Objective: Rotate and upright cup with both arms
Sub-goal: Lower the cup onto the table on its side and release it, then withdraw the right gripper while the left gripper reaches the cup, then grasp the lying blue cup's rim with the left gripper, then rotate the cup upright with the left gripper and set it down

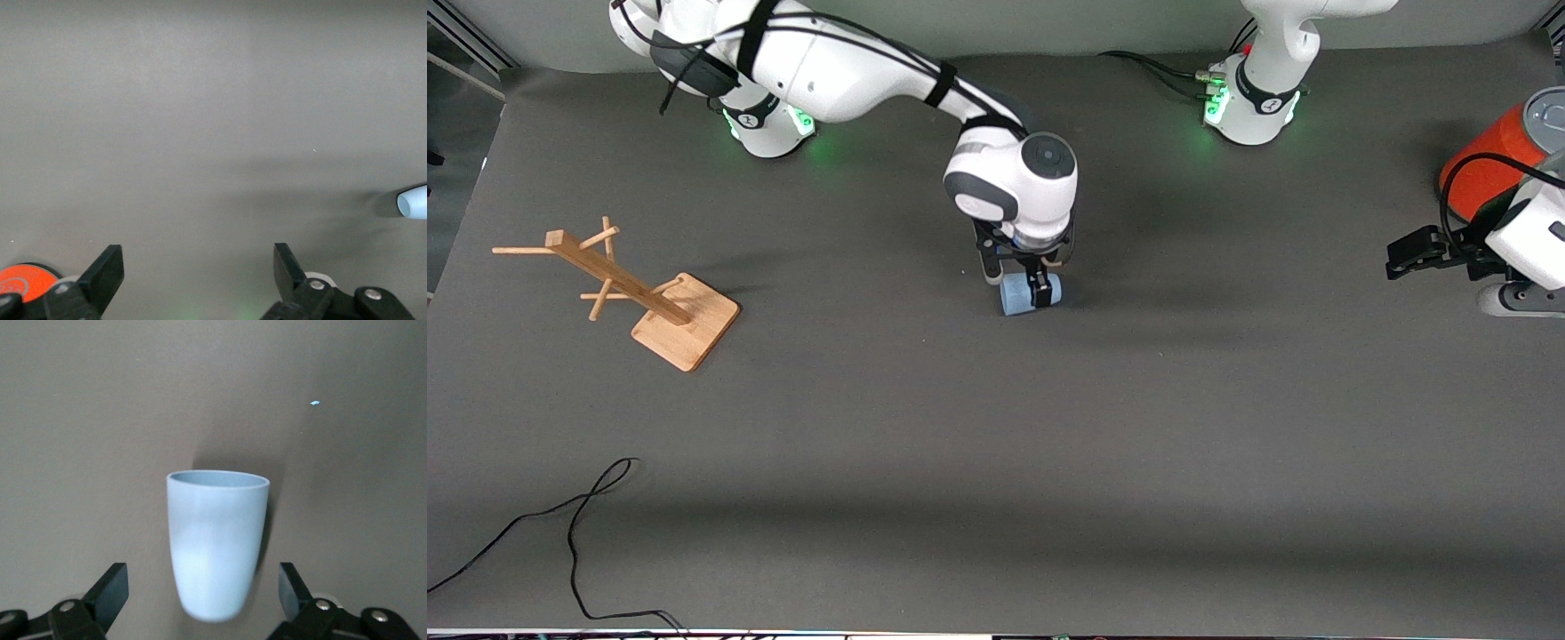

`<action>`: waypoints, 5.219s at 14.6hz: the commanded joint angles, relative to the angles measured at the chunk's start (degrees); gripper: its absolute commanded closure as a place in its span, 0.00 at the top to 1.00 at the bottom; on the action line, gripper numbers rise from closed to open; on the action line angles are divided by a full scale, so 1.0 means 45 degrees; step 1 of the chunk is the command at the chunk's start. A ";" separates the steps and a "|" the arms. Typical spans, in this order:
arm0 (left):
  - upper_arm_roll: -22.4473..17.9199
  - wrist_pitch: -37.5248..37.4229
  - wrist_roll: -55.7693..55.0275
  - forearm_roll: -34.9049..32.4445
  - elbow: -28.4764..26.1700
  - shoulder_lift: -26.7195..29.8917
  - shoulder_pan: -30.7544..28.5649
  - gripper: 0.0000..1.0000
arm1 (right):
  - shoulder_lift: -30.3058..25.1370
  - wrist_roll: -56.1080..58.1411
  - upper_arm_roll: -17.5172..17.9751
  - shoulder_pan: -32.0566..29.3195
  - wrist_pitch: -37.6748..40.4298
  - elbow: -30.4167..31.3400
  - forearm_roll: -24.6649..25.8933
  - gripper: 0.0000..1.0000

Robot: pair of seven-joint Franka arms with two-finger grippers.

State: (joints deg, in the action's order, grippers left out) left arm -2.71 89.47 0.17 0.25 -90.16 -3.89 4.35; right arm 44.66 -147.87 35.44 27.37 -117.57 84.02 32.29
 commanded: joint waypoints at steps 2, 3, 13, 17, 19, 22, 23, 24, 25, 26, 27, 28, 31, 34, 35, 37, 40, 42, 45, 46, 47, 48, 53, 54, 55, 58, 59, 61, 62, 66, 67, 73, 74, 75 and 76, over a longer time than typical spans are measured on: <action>0.0054 -0.0487 0.0039 0.0121 0.0074 0.0083 -0.0068 1.00 | -0.1775 0.3102 0.1070 -0.1840 0.1476 0.0253 -0.1525 1.00; 0.0054 -0.0488 0.0039 0.0121 0.0074 0.0084 -0.0068 1.00 | -0.2341 0.4292 0.1050 -0.2211 0.1749 0.0273 -0.2246 1.00; 0.2334 -0.0234 -0.3393 0.0335 0.0191 -0.0013 0.0440 1.00 | -0.7305 1.6596 -0.3867 -0.4012 0.3956 0.0293 -0.7917 1.00; 0.4190 -0.0175 -0.6240 0.0160 0.1008 -0.0675 0.0712 1.00 | -0.8184 2.1655 -0.5976 -0.4012 0.4700 0.0332 -0.7937 1.00; 0.4740 -0.0194 -0.8193 -0.0228 0.1925 -0.1688 0.1547 1.00 | -0.8594 2.3825 -0.6992 -0.4012 0.4993 0.0468 -0.7975 1.00; 0.4742 -0.0195 -1.1162 -0.1574 0.3215 -0.3289 0.3812 1.00 | -0.9511 2.6269 -0.8281 -0.4031 0.5072 0.1306 -0.7976 1.00; 0.4742 -0.0195 -1.2119 -0.2101 0.3644 -0.3895 0.4611 1.00 | -0.9689 2.7070 -0.8769 -0.4031 0.5072 0.1579 -0.7976 1.00; 0.4742 -0.0195 -1.2941 -0.2551 0.3938 -0.4442 0.5335 1.00 | -0.9768 2.7967 -0.9238 -0.4031 0.5072 0.1756 -0.7976 1.00; 0.4742 -0.0195 -1.3761 -0.2942 0.4096 -0.4892 0.6000 1.00 | -0.9827 2.8943 -0.9687 -0.4031 0.4976 0.1874 -0.7976 1.00; 0.4723 -0.0175 -1.4485 -0.3294 0.4117 -0.5322 0.6606 1.00 | -0.9788 3.0035 -1.0001 -0.4070 0.4878 0.1875 -0.7976 1.00; 0.4722 -0.0175 -1.4995 -0.3684 0.4156 -0.5771 0.7192 1.00 | -0.9672 3.1091 -1.0256 -0.4148 0.4761 0.1817 -0.7976 1.00; 0.4684 -0.0156 -1.5425 -0.4036 0.4369 -0.6298 0.7681 1.00 | -0.9632 3.1913 -1.0490 -0.4168 0.4567 0.1817 -0.7976 1.00; 0.4625 -0.0194 -1.6948 -0.5324 0.5501 -0.8250 0.9068 1.00 | -0.9437 3.2312 -1.0590 -0.4149 0.4662 0.1875 -0.7976 1.00; 0.4605 -0.0175 -1.7655 -0.5933 0.5621 -0.9152 0.9774 1.00 | -0.9611 3.2351 -1.0474 -0.4012 0.4527 0.2555 -0.7976 1.00; 0.4586 -0.0233 -1.7830 -0.6089 0.5621 -0.9425 1.0046 1.00 | -0.9593 3.2332 -1.0473 -0.3992 0.4352 0.2694 -0.7976 1.00; 0.4081 -0.0214 -1.8337 -0.6460 0.5640 -0.9972 1.0749 1.00 | -0.9457 3.2332 -1.0473 -0.3992 0.4194 0.2715 -0.7976 1.00; 0.3317 -0.0136 -1.8379 -0.6481 0.5777 -1.0734 1.1357 1.00 | -0.9300 3.2312 -1.0473 -0.3992 0.3980 0.2832 -0.7976 1.00; 0.3277 0.0059 -1.8379 -0.6617 0.5777 -1.1087 1.1358 1.00 | -0.9280 3.2312 -1.0473 -0.3992 0.3940 0.2832 -0.7976 1.00; 0.3238 0.0040 -1.8301 -0.7416 0.5661 -1.1672 1.1299 1.00 | -0.9261 3.2312 -1.0473 -0.3992 0.3765 0.2832 -0.7976 1.00; 0.3161 0.0021 -1.8223 -0.7477 0.5525 -1.1732 1.1299 1.00 | -0.9261 3.2312 -1.0473 -0.3992 0.3745 0.2813 -0.7937 1.00; 0.3121 0.0040 -1.8222 -0.7496 0.5272 -1.1752 1.1280 1.00 | -0.9261 3.2293 -1.0473 -0.3973 0.3744 0.2813 -0.7879 1.00; 0.3121 0.0020 -1.8203 -0.7516 0.5115 -1.1752 1.1280 1.00 | -0.9261 3.2293 -1.0473 -0.3953 0.3686 0.2774 -0.7820 1.00; 0.3063 -0.0174 -1.8183 -0.7536 0.5132 -1.1694 1.1260 1.00 | -0.9163 3.2234 -1.0473 -0.3856 0.3452 0.2774 -0.7820 1.00; 0.3062 -0.0214 -1.8183 -0.7516 0.5171 -1.1655 1.1260 1.00 | -0.9163 3.2195 -1.0473 -0.3798 0.3451 0.2774 -0.7800 1.00; 0.3043 -0.0233 -1.8183 -0.7516 0.5191 -1.1616 1.1260 1.00 | -0.9163 3.2195 -1.0473 -0.3797 0.3451 0.2754 -0.7800 1.00; 0.3023 -0.0817 -1.7756 -0.7536 0.5191 -1.1616 1.1241 1.00 | -0.9124 3.2175 -1.0473 -0.3797 0.3432 0.2734 -0.7800 1.00; 0.3004 -0.0994 -1.7502 -0.7536 0.5211 -1.1616 1.1221 1.00 | -0.9085 3.2175 -1.0473 -0.3797 0.3432 0.2734 -0.7780 1.00; 0.2692 -0.1073 -1.7344 -0.7497 0.5191 -1.1596 1.1221 1.00 | -0.9085 3.2175 -1.0473 -0.3797 0.3432 0.2715 -0.7780 1.00; 0.2672 -0.1073 -1.7344 -0.7497 0.5191 -1.1596 1.1240 1.00 | -0.9085 3.2175 -1.0473 -0.3797 0.3432 0.2715 -0.7761 1.00; 0.2672 -0.1073 -1.7382 -0.7380 0.5210 -1.1577 1.1221 0.74 | -0.9124 3.2214 -1.0454 -0.3816 0.3451 0.2676 -0.7527 1.00; 0.2691 -0.1073 -1.7421 -0.7360 0.5211 -1.1499 1.1221 0.63 | -0.9124 3.2234 -1.0454 -0.3836 0.3451 0.2695 -0.7526 1.00; 0.2691 -0.1542 -1.7500 -0.6852 0.5738 -1.1342 1.1163 0.06 | -0.9104 3.2312 -1.0395 -0.3934 0.3451 0.2695 -0.7390 1.00; 0.2691 -0.1639 -1.7500 -0.6755 0.5738 -1.1303 1.1162 0.05 | -0.9085 3.2293 -1.0356 -0.3972 0.3451 0.2695 -0.7390 1.00; 0.2691 -0.1679 -1.7480 -0.6696 0.5777 -1.1206 1.1124 0.05 | -0.9085 3.2293 -1.0317 -0.3973 0.3451 0.2695 -0.7390 1.00; 0.2710 -0.1640 -1.7442 -0.6638 0.5797 -1.1070 1.0872 0.05 | -0.9085 3.2293 -1.0317 -0.3992 0.3451 0.2695 -0.7390 1.00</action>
State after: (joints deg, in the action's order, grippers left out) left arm 9.69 83.45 -78.72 -30.96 -64.42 -55.35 54.27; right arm 3.49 -3.81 -11.48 9.84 -101.50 96.60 -1.73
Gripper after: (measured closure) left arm 0.947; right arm 0.000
